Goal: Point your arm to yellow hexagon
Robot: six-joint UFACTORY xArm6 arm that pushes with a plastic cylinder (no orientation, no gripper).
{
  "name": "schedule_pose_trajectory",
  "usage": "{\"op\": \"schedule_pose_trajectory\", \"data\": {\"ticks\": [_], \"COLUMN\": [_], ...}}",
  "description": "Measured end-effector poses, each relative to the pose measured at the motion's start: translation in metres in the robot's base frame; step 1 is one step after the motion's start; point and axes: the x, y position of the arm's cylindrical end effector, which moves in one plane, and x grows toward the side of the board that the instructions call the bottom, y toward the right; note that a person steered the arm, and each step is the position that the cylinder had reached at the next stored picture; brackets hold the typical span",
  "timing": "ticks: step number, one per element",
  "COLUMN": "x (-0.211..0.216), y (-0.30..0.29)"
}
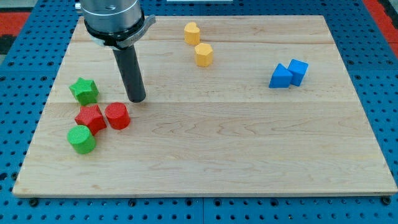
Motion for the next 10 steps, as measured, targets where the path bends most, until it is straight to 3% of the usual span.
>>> {"op": "schedule_pose_trajectory", "data": {"ticks": [2, 4, 5, 6, 8, 10], "x": [-0.018, -0.044, -0.055, -0.056, -0.062, -0.103], "y": [0.012, 0.134, 0.155, 0.139, -0.036, -0.040]}}
